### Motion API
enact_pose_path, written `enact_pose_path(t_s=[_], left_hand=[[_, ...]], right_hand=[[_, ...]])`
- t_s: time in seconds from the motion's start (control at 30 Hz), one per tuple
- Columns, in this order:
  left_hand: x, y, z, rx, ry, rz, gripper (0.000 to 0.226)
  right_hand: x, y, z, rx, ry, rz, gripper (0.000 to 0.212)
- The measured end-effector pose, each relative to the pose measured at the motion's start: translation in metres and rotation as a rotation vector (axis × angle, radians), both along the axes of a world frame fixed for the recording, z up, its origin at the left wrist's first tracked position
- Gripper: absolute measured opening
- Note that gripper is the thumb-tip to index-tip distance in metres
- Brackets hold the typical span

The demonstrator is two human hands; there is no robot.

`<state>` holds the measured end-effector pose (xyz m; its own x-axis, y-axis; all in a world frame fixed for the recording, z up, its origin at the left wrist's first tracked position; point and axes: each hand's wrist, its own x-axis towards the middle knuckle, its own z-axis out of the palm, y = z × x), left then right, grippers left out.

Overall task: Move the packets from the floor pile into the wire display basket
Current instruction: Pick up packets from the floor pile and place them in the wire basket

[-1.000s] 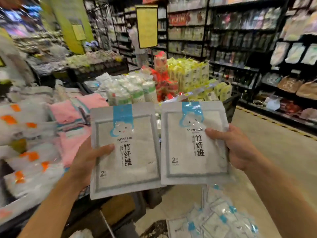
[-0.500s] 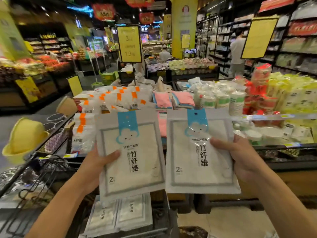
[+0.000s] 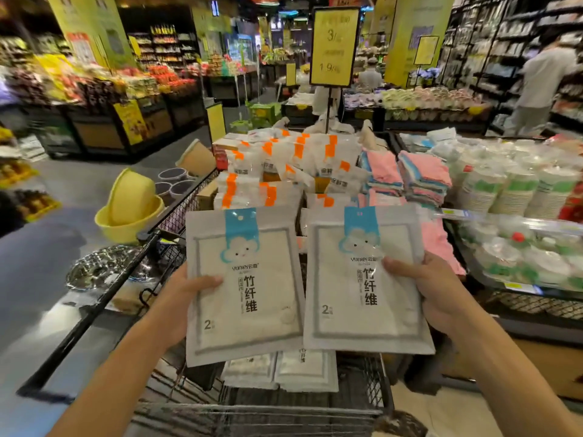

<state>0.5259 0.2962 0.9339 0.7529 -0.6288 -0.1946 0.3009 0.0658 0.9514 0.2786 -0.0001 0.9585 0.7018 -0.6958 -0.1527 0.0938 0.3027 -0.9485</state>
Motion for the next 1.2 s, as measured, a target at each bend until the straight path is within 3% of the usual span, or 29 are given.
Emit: enact_pose_path(t_s=[0.13, 0.23, 0.43, 0.77, 0.93, 1.2], left_hand=[[0.033, 0.013, -0.029, 0.050, 0.035, 0.022, 0.046], [0.049, 0.014, -0.054, 0.107, 0.055, 0.035, 0.037], [0.082, 0.002, -0.114, 0.231, 0.127, 0.044, 0.041], [0.117, -0.044, -0.193, 0.422, 0.241, 0.264, 0.040], [0.135, -0.056, -0.260, 0.540, 0.281, 0.310, 0.039], [0.169, -0.071, -0.399, 0.644, 0.333, 0.185, 0.047]], right_hand=[[0.033, 0.013, -0.032, 0.025, 0.073, -0.031, 0.033], [0.048, 0.014, -0.055, 0.060, 0.141, -0.053, 0.022], [0.082, -0.007, -0.108, 0.106, 0.258, -0.030, 0.030], [0.157, -0.056, -0.213, 0.186, 0.430, 0.056, 0.032], [0.182, -0.060, -0.270, 0.226, 0.573, 0.067, 0.032], [0.212, -0.047, -0.385, 0.274, 0.790, 0.038, 0.022]])
